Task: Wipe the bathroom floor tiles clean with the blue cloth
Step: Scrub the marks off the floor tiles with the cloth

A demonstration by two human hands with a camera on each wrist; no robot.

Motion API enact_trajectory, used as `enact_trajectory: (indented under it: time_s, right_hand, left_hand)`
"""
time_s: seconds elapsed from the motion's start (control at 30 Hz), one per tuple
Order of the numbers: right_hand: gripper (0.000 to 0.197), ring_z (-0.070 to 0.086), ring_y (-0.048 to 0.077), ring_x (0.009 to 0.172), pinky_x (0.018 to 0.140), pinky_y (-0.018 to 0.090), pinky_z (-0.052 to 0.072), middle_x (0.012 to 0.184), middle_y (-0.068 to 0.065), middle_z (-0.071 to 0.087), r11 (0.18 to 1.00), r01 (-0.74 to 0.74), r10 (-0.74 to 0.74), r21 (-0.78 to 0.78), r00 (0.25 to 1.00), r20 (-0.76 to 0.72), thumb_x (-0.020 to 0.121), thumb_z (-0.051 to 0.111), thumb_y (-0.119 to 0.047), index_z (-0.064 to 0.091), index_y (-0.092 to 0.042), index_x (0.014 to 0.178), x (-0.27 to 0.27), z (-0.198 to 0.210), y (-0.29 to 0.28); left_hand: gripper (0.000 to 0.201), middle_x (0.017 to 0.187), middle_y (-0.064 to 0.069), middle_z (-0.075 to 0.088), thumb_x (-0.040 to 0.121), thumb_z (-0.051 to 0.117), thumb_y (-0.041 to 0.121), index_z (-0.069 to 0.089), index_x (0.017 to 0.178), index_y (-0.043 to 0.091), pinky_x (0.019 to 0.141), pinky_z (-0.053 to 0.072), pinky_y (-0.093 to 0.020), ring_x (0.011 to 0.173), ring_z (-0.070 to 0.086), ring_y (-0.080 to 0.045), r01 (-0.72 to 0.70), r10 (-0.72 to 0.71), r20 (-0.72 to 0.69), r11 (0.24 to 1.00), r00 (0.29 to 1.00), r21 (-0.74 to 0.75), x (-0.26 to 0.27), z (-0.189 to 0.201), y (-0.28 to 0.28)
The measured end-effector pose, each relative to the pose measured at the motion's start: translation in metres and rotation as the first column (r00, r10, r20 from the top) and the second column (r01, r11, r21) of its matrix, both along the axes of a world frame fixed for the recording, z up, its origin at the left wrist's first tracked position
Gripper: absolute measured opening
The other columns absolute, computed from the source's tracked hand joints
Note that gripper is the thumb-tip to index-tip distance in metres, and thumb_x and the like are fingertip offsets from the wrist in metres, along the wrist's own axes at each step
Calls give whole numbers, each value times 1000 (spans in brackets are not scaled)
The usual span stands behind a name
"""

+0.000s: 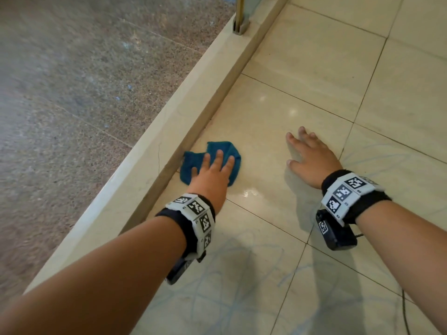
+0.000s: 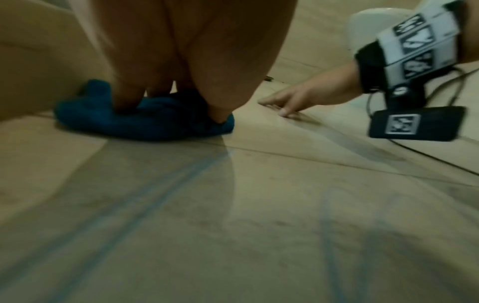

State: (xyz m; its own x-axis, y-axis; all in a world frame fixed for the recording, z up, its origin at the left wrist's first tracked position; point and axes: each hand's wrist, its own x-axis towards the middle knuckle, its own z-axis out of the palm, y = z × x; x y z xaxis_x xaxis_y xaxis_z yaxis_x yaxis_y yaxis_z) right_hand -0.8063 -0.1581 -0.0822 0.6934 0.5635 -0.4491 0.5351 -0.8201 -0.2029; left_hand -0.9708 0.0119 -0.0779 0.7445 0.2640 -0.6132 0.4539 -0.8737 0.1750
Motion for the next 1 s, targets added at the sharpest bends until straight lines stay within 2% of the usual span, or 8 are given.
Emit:
enact_trajectory:
  time_s: [0.1,0.17,0.33,0.53,0.63,0.77,0.93,1.0]
  right_hand:
    - [66,0,23,146,118,37,7,159,-2,-6,1000,4,-4,-7,1000,-1,95,44,-33,6,-32,150,0,-1,0]
    - [66,0,23,146,118,37,7,159,-2,-6,1000,3,-3,-13,1000,-3,95,44,-34,6,-32,150,0,-1,0]
    - [66,0,23,146,118,37,8,159,-2,-7,1000,-4,4,-21,1000,0,95,42,-36,5,-32,150,0,-1,0]
    - [71,14,24,143,113,39,21,159,-3,3,1000,-21,20,24,999,30,91,49,-34,9,-33,149,10,8,-5]
    - [75,17,26,142,111,41,25,159,-1,5,999,1,-4,32,996,92,88,53,-37,10,-31,149,25,16,-15]
    - [81,1,24,146,117,41,14,159,-1,-6,994,88,-86,-58,996,32,86,53,-50,5,-32,150,27,3,-24]
    - [81,3,25,145,116,43,14,159,0,-5,992,125,-124,-32,992,34,83,55,-44,8,-35,148,28,-5,-21]
    - [78,4,24,145,115,41,15,159,-2,-4,992,120,-119,-42,993,27,85,53,-43,8,-36,148,30,-2,-22]
  left_hand:
    - [74,160,0,-20,102,39,9,-10,153,28,116,5,-56,147,-16,-28,212,-212,-13,977,977,-31,0,-1,-30]
    - [70,160,2,-18,103,38,13,-8,153,29,117,6,-56,147,-14,-25,259,-259,-9,965,966,-30,8,-1,-28]
    - [67,161,1,-13,104,37,14,-5,154,29,116,16,-56,148,-9,-28,80,-80,2,997,997,9,26,3,-1]
    - [73,162,5,-11,100,45,9,1,153,34,115,12,-58,148,-10,-23,388,-390,-5,919,921,-65,43,3,-58]
    - [63,162,2,-7,104,37,13,4,154,30,116,16,-56,149,-6,-23,190,-191,-2,979,982,-68,73,9,-22]
    - [67,162,-1,-7,102,39,8,2,154,29,117,17,-56,148,-4,-29,33,-33,36,999,999,10,83,2,-6]
    - [72,162,5,-5,98,45,7,8,153,34,115,9,-58,149,-6,-24,347,-343,107,937,933,-26,75,-7,-74]
    - [67,162,6,-3,100,42,9,11,153,36,115,9,-57,149,-4,-22,356,-350,119,934,929,-30,86,-8,-69]
